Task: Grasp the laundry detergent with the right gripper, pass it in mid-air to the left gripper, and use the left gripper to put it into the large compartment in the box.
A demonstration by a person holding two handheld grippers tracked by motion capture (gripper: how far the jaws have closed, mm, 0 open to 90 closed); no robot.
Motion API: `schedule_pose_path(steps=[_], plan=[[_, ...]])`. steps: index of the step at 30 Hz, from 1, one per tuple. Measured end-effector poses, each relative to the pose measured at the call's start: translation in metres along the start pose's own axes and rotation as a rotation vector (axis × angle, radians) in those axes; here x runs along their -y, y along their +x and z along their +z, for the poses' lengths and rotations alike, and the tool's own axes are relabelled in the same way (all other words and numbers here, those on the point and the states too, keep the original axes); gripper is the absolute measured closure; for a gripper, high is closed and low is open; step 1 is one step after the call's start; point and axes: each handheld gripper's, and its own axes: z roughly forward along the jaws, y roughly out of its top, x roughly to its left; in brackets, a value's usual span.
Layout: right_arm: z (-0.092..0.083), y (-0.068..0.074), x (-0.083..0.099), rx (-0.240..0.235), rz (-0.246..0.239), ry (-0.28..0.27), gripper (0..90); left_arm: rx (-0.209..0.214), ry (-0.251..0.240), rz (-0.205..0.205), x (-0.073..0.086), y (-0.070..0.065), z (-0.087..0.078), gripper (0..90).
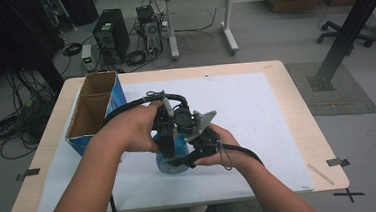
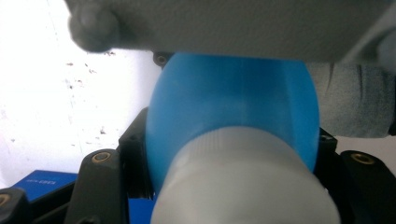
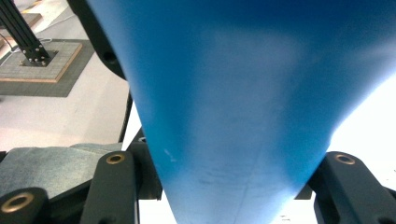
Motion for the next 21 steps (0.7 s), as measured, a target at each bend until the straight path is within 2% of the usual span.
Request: schedule_pose_path(steps=[5, 7, 10, 13, 14, 18, 21], plan=[[0.0, 0.001, 0.0, 0.017, 0.007, -0.021, 41.3, -0.005, 0.005, -0.01, -0.001, 0.0, -0.002, 38.5], [-0.001, 0.001, 0.001, 0.022, 0.025, -0.032, 36.1, -0.002, 0.007, -0.01, -0.001, 0.001, -0.003, 38.5], [-0.004, -0.002, 0.003, 0.038, 0.015, -0.046, 33.4, -0.003, 0.012, -0.004, -0.002, 0.0, -0.003, 38.5], [-0.005, -0.002, 0.005, 0.037, 0.042, -0.049, 27.4, -0.005, 0.01, 0.0, -0.002, 0.001, -0.002, 38.5], [-0.005, -0.001, 0.005, 0.038, 0.054, -0.045, 25.9, 0.0, 0.01, -0.013, -0.002, 0.0, -0.003, 38.5], [-0.007, -0.001, 0.011, 0.045, 0.065, -0.056, 21.0, 0.002, 0.012, -0.013, -0.002, 0.001, -0.003, 38.5], [-0.008, -0.001, 0.013, 0.03, 0.077, -0.068, 18.6, 0.001, 0.014, -0.016, -0.003, 0.001, -0.003, 38.5]])
